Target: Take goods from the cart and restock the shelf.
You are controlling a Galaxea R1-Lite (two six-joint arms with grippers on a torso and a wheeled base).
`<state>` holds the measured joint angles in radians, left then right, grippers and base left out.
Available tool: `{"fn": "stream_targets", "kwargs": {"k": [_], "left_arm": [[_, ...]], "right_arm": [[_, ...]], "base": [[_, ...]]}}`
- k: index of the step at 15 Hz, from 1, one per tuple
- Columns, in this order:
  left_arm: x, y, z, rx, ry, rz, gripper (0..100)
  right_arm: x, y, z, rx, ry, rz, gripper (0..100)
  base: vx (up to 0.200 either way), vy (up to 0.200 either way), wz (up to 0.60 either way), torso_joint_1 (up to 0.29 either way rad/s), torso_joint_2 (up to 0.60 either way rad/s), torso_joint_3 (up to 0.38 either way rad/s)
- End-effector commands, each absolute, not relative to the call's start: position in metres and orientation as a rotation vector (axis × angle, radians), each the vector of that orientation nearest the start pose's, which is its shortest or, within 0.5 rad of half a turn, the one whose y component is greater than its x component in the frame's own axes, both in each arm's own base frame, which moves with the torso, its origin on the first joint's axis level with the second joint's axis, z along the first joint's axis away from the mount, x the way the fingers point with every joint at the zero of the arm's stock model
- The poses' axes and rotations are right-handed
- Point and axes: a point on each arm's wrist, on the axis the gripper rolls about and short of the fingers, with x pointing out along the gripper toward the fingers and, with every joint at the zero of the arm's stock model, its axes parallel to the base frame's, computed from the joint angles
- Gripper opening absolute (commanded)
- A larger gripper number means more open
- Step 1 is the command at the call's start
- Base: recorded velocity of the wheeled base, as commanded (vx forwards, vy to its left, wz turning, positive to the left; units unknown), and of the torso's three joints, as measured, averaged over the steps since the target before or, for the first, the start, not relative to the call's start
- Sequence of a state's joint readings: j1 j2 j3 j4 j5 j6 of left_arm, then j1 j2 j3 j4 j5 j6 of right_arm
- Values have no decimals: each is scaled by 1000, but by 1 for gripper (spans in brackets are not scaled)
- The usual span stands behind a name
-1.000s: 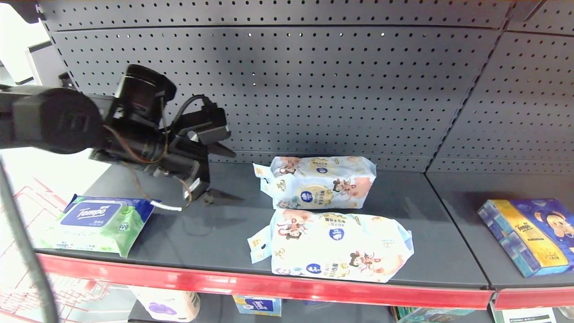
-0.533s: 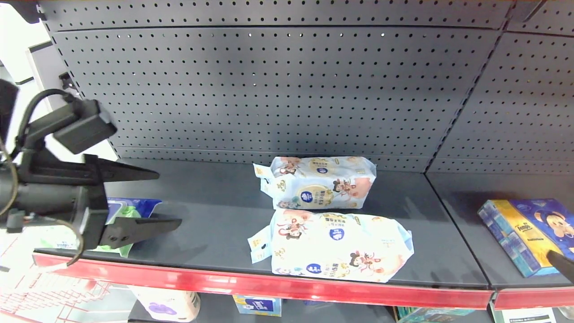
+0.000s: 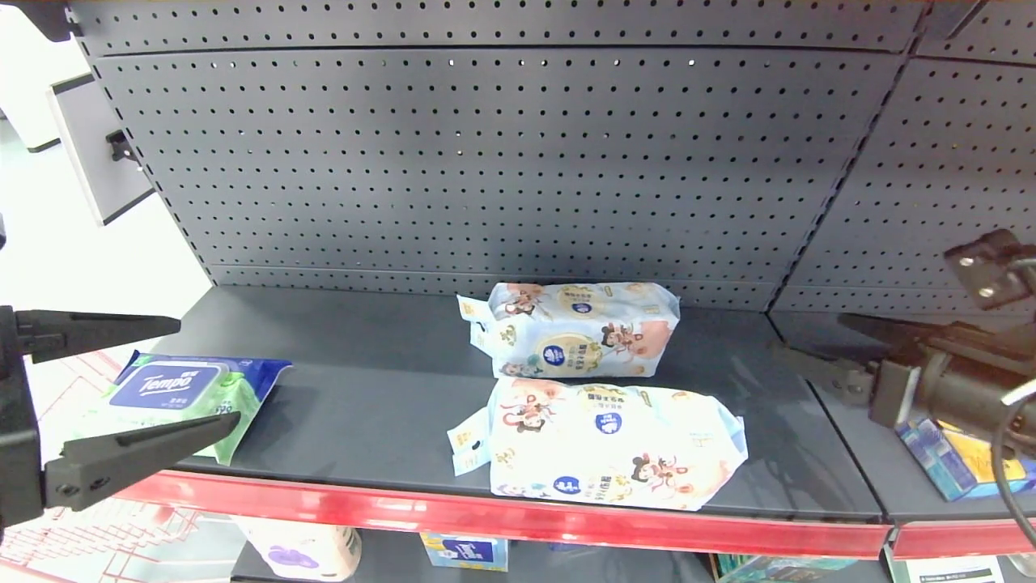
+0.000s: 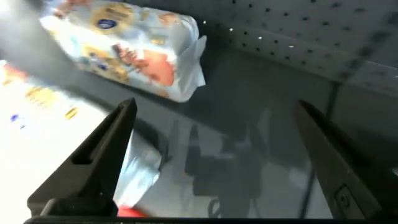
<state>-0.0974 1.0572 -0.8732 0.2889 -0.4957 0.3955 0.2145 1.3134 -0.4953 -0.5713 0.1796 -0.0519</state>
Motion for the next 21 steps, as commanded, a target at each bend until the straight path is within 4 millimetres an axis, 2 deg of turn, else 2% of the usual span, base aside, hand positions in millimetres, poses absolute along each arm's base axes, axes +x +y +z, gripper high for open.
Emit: {"fn": "stream_targets", "kwargs": {"k": [1, 8, 12, 18, 21], "left_arm": [[116, -22, 262, 278, 320, -651, 100], [113, -21, 263, 252, 324, -609, 100], [109, -20, 265, 257, 312, -596, 100], [109, -20, 264, 257, 314, -596, 100], [109, -20, 264, 257, 316, -595, 100]], "right_arm": [[232, 54, 166, -58, 348, 395, 100], [276, 58, 146, -71, 424, 320, 100], [303, 66, 145, -73, 410, 321, 100], [310, 73, 144, -75, 407, 342, 100], [311, 83, 144, -81, 401, 371, 100]], "base": [[0, 0, 0, 0, 0, 0], [0, 0, 0, 0, 0, 0], [0, 0, 0, 0, 0, 0], [0, 0, 0, 0, 0, 0], [0, 0, 0, 0, 0, 0]]}}
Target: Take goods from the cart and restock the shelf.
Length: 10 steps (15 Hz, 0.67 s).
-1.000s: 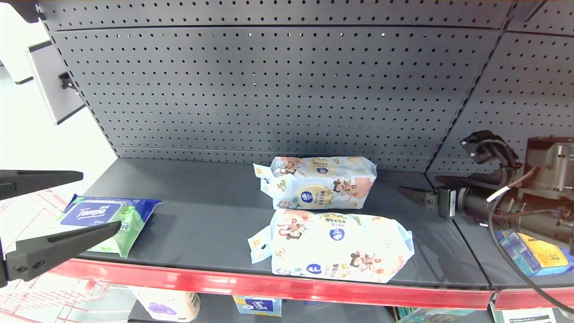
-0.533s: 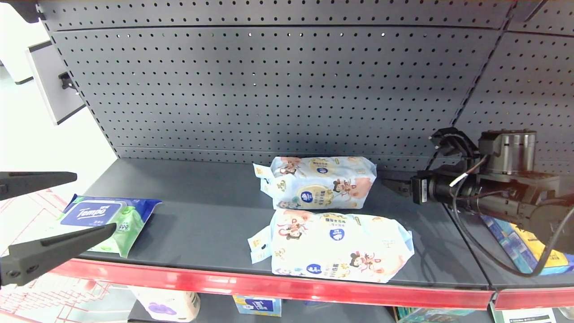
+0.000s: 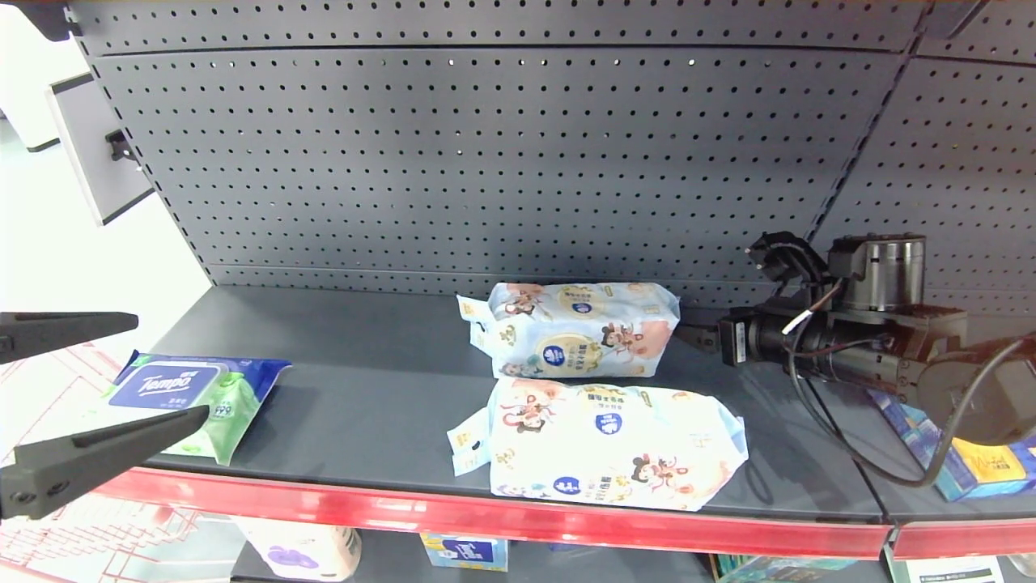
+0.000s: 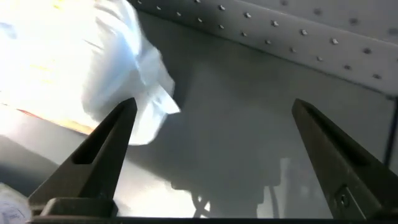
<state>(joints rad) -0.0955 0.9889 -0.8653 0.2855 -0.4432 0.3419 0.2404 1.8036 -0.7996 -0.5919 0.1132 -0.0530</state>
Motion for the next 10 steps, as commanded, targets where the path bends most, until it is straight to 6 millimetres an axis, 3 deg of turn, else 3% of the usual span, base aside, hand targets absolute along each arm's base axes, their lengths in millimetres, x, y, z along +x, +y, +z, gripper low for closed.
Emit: {"fn": "stream_targets", "kwargs": {"k": [1, 4, 10], "left_arm": [[109, -20, 264, 257, 314, -594, 100], [109, -20, 264, 258, 316, -592, 100], [106, -20, 261, 257, 318, -592, 100]], "right_arm": [[311, 85, 146, -80, 397, 377, 100], [307, 93, 147, -86, 391, 404, 100], [298, 90, 149, -85, 391, 401, 100]], "base": [[0, 0, 0, 0, 0, 0], [0, 0, 0, 0, 0, 0], [0, 0, 0, 0, 0, 0]]}}
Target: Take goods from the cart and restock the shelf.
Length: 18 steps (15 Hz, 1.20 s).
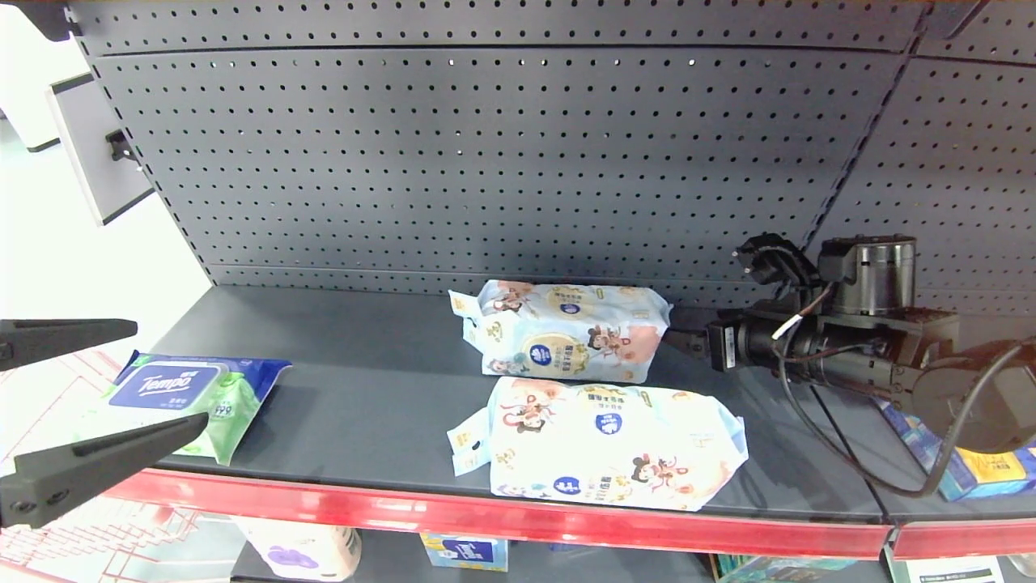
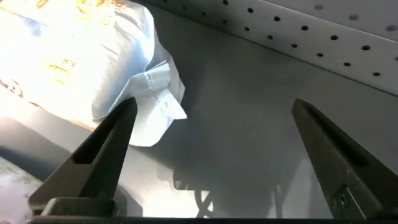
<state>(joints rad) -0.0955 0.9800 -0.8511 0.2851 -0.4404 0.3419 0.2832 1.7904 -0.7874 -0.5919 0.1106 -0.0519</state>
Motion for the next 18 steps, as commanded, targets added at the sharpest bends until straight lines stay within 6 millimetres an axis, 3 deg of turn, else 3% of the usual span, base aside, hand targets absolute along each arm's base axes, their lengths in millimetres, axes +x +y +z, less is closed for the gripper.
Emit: {"fn": "stream_targets", "kwargs": {"k": [1, 4, 5, 7, 10, 12, 14, 18], "left_arm": [[106, -20, 260, 257, 319, -592, 100], [103, -19, 259, 257, 318, -593, 100], [102, -19, 259, 257, 315, -593, 100], [96, -19, 258, 258, 303, -591, 100], [73, -16, 245, 196, 302, -550, 100], [58, -13, 234, 115, 319, -476, 100], [49, -12, 224, 38, 338, -422, 100], [41, -8, 219, 46, 329, -299, 100]], "right_arm": [[295, 90, 150, -86, 391, 404, 100], [287, 83, 161, -80, 355, 378, 100], [272, 76, 176, -75, 310, 356, 100], [237, 64, 179, -83, 296, 279, 100], [161, 43, 168, -100, 273, 215, 100], [122, 32, 158, -104, 242, 201, 100], [104, 29, 146, -109, 244, 217, 100], [113, 26, 161, -101, 206, 126, 100]], "base": [[0, 0, 0, 0, 0, 0], [0, 0, 0, 0, 0, 0], [0, 0, 0, 0, 0, 0], [0, 0, 0, 0, 0, 0], [0, 0, 0, 0, 0, 0], [0, 0, 0, 0, 0, 0], [0, 0, 0, 0, 0, 0], [0, 0, 0, 0, 0, 0]]}}
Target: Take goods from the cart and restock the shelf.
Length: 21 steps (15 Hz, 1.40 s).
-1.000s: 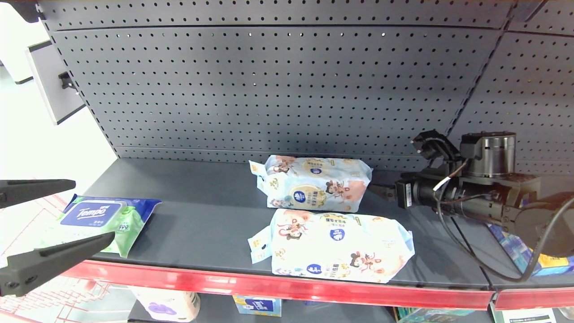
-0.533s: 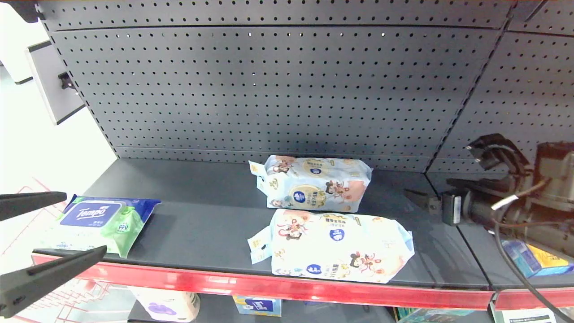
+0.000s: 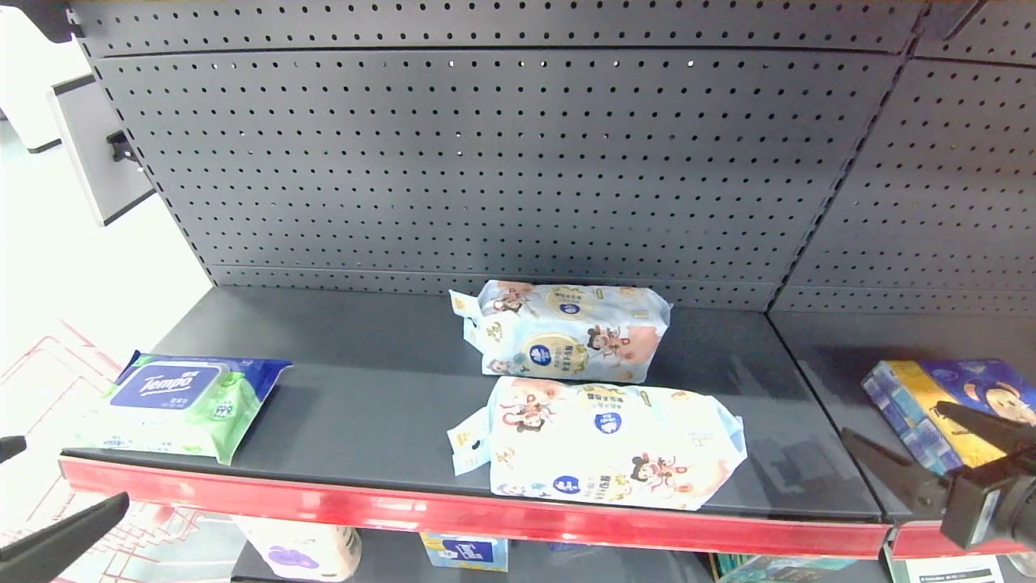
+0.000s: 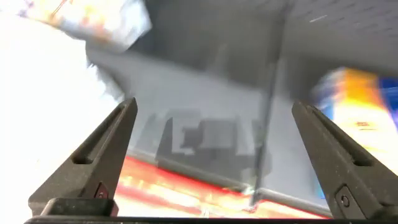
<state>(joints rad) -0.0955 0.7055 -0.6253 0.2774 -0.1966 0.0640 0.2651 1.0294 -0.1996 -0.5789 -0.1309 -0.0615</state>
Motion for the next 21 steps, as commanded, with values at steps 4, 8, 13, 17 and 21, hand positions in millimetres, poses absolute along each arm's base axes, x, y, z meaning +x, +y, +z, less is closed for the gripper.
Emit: {"fn": "stream_targets", "kwargs": {"k": [4, 8, 13, 17, 21], "left_arm": [[42, -6, 222, 70, 324, -196, 100], [43, -5, 221, 82, 330, -166, 100], [46, -5, 223, 88, 326, -144, 100], [58, -6, 226, 115, 327, -145, 100], [59, -6, 227, 115, 312, -146, 100]], "right_arm": [[130, 11, 159, -108, 262, -100, 100], [133, 5, 149, -184, 351, -112, 100], [139, -2, 145, -209, 388, -156, 100], [140, -2, 145, -204, 393, -149, 100], [144, -2, 145, -204, 397, -147, 100]], "base": [[0, 0, 0, 0, 0, 0], [0, 0, 0, 0, 0, 0], [0, 0, 0, 0, 0, 0], [0, 0, -450, 2, 1, -1], [0, 0, 0, 0, 0, 0]]}}
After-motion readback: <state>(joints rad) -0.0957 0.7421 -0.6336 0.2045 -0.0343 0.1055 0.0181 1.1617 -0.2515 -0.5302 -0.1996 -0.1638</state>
